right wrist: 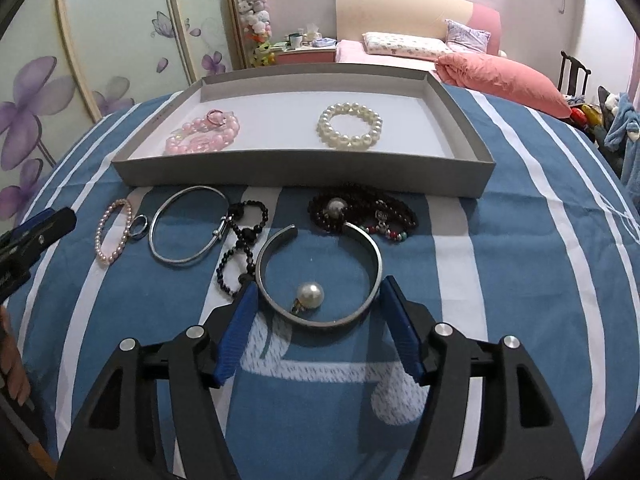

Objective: Organize jewelry
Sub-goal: 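Grasp the thin pink pearl bracelet with the left tool while the right tool approaches the silver cuff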

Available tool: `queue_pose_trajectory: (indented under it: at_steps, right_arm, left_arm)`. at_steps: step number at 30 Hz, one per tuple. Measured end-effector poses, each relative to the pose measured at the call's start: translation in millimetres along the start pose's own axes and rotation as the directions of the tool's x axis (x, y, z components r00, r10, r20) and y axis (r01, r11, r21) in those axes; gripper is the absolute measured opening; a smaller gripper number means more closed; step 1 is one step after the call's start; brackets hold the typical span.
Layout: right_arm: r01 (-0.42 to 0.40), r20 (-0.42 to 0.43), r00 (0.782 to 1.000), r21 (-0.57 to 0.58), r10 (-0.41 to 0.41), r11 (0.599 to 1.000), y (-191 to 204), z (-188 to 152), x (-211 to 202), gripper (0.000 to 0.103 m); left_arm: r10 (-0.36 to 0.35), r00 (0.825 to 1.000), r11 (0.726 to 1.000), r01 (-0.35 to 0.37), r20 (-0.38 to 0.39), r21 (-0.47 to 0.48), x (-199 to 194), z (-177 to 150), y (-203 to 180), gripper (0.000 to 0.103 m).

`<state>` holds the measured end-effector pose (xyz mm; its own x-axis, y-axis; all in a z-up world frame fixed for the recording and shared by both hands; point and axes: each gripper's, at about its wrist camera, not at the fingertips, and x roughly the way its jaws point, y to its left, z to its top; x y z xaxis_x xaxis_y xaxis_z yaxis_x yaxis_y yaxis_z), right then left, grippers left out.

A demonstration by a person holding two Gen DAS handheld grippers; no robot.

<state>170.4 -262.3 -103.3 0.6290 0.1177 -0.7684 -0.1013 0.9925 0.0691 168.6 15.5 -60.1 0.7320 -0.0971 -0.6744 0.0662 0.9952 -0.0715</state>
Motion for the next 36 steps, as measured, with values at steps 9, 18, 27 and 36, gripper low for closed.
queue_pose_trajectory:
  at_steps: [9,18,27,36]
  right_arm:
    - [0.034,-0.01,0.999,-0.021,-0.034,0.999,6,5,5,0.067]
    - [0.045,-0.011,0.999,-0.013,-0.045,0.999,8,10,9,0.067]
    - [0.038,-0.011,0.999,-0.021,-0.038,0.999,2,-3,-2,0.067]
    - [0.035,-0.012,0.999,-0.02,-0.035,0.999,1,-3,-2,0.067]
  left_arm:
    - [-0.005,1.0,1.0,0.005,-0.021,0.015,4,-4,-4,0.064]
    - [-0.005,0.999,1.0,0.006,-0.048,0.019,10,-5,-5,0.064]
    - [-0.003,0.995,1.0,0.003,-0.104,-0.004,24,-4,-4,0.064]
    - [0.028,0.989,0.999,-0.032,-0.145,-0.025,38,2,0,0.018]
